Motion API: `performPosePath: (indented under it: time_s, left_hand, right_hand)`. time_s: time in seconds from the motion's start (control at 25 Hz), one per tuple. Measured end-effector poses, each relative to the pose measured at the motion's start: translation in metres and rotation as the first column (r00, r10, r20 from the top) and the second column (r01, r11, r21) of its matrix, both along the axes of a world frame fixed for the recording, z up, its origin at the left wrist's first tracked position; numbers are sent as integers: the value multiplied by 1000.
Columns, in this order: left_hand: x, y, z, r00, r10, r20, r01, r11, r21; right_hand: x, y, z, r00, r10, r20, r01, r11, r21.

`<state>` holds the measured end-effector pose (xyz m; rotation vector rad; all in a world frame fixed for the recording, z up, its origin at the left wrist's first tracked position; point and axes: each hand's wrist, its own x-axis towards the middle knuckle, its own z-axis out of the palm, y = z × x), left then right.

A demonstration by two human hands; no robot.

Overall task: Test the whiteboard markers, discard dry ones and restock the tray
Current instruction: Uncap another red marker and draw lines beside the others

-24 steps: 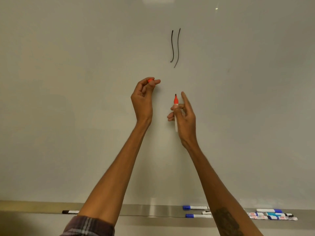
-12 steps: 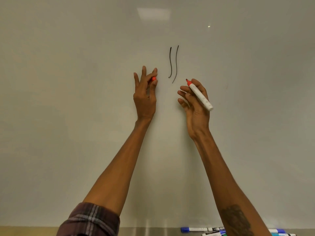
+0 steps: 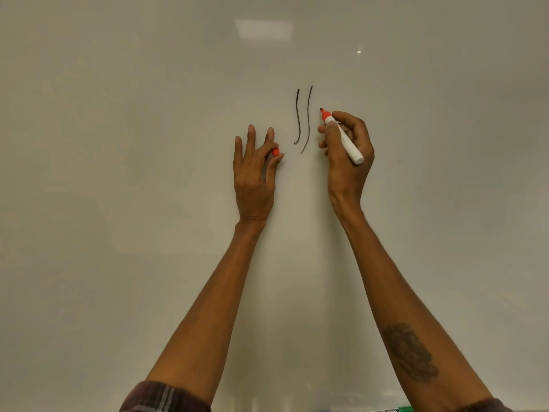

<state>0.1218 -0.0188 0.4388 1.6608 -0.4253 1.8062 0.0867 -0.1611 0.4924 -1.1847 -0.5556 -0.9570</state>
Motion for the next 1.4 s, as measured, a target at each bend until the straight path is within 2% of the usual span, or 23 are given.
performPosePath:
  time_s: [0.32, 0.44, 0.68, 0.92, 1.0, 1.16, 1.28, 1.4]
  left_hand:
    - [3, 2, 2, 987, 123, 105, -131, 988, 77]
    - [8, 4, 2, 984, 160, 78, -170, 976, 135]
    - [11, 6, 0, 974, 211, 77, -220, 966, 136]
    - [11, 6, 0, 980, 181, 80, -190, 975, 115]
    - [11, 6, 0, 981, 174, 79, -183, 976, 116]
    - [10, 6, 0, 981, 172, 83, -182, 976, 124]
    - [9, 5, 0, 979, 182, 88, -192, 973, 127]
    - [10, 5, -1, 977, 192, 95, -204, 970, 131]
  right_hand:
    - [10, 0, 13, 972, -192, 135, 202, 977, -64]
    - [10, -1, 23, 944, -255, 212, 277, 957, -84]
    - [13, -2, 20, 905, -339, 258, 393, 897, -201]
    - [2, -4, -47, 917, -364, 163, 395, 883, -253]
    - [0, -4, -39, 934, -328, 143, 353, 910, -219]
    - [0, -9, 11, 923, -327, 205, 349, 934, -81]
    - [9, -10, 37, 902, -355, 248, 389, 915, -105]
    - [14, -13, 17, 868, -413, 275, 469, 864, -184]
